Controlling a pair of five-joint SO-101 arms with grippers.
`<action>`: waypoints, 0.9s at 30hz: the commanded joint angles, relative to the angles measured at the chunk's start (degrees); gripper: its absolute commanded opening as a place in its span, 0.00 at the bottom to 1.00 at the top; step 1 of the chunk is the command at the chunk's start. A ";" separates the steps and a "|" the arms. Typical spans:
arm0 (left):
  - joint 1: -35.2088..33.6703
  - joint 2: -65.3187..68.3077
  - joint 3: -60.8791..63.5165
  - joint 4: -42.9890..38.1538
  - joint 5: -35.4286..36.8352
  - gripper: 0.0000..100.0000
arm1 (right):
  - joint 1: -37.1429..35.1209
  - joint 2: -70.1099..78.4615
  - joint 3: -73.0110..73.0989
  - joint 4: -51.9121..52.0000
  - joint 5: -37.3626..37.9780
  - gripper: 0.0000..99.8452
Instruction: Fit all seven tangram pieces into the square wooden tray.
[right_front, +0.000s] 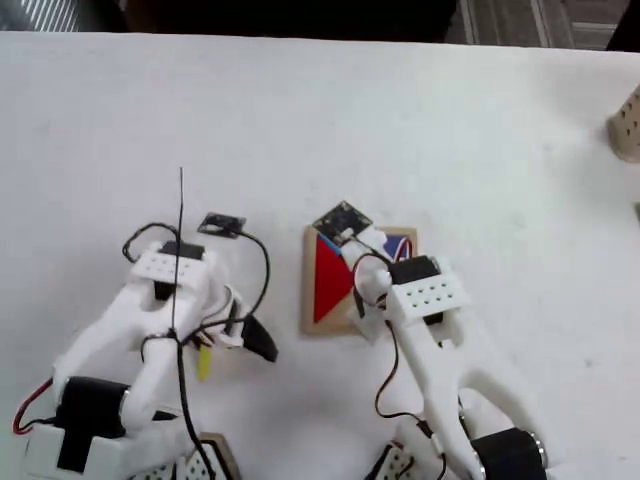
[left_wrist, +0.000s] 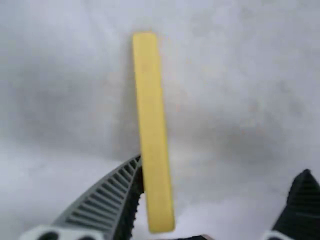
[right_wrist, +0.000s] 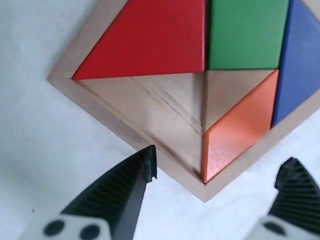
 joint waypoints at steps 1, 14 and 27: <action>-0.66 0.13 -2.29 -0.44 -0.26 0.41 | -0.22 -0.75 -0.26 0.22 0.62 0.37; -1.10 0.22 -2.29 -5.45 -0.62 0.05 | -0.22 -0.75 -0.26 0.22 0.44 0.37; -1.10 0.04 -4.40 -4.92 -0.26 0.02 | 5.67 -0.84 -2.02 2.42 0.79 0.33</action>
